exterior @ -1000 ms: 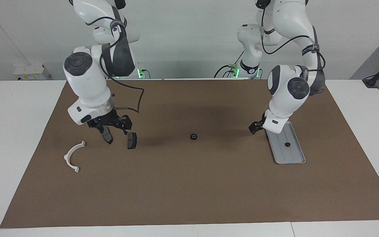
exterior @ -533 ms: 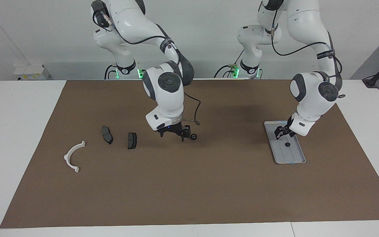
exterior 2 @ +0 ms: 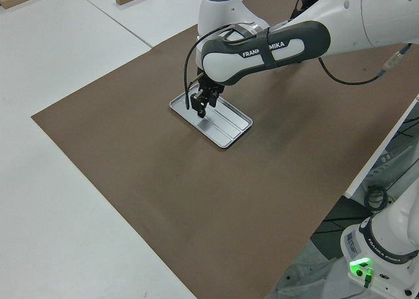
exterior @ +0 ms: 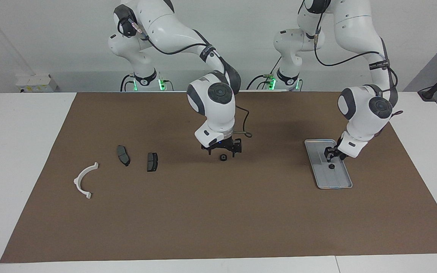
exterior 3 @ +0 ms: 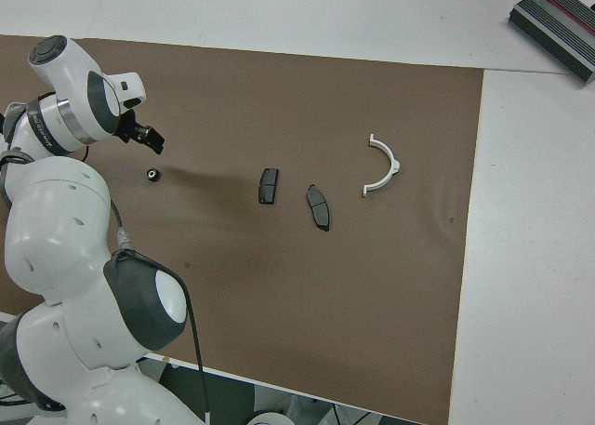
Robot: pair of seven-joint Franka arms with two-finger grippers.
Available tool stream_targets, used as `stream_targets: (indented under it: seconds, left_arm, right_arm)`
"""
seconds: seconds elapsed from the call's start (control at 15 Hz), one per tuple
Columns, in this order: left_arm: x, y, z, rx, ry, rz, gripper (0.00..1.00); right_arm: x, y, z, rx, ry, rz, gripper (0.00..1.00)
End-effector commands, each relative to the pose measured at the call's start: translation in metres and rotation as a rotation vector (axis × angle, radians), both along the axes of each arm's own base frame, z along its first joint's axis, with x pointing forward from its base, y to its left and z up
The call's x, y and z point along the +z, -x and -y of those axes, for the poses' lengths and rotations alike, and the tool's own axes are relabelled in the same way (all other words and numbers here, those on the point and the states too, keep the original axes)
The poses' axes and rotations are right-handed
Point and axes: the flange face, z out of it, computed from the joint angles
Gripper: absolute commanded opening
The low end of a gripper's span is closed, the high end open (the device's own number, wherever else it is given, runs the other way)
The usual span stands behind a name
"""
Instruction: Place bearing gear from tray to pile
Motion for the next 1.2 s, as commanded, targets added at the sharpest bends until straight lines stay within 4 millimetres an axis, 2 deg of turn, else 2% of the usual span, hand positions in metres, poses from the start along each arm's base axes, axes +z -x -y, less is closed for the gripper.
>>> stream_targets:
  seconds: [0.0, 0.13, 0.4, 0.87, 1.13]
  left_arm:
    - [-0.009, -0.001, -0.007, 0.005, -0.009, 0.034, 0.59]
    - [-0.014, -0.002, -0.008, 0.032, -0.009, 0.035, 0.57]
    - [-0.017, -0.003, 0.001, 0.065, -0.008, 0.046, 0.55]
    - [-0.03, -0.006, 0.004, 0.084, -0.006, 0.05, 0.54]
    - [-0.032, -0.007, 0.007, 0.085, -0.005, 0.052, 0.52]
  right_arm:
    - [-0.012, 0.008, -0.016, 0.057, -0.013, 0.001, 1.0]
    - [-0.029, 0.017, -0.016, 0.115, 0.008, -0.025, 1.0]
    - [-0.051, 0.03, -0.007, 0.151, 0.008, -0.018, 1.0]
    - [-0.068, 0.036, 0.001, 0.162, 0.001, -0.007, 1.0]
    - [-0.07, 0.035, 0.002, 0.156, 0.0, -0.006, 1.0]
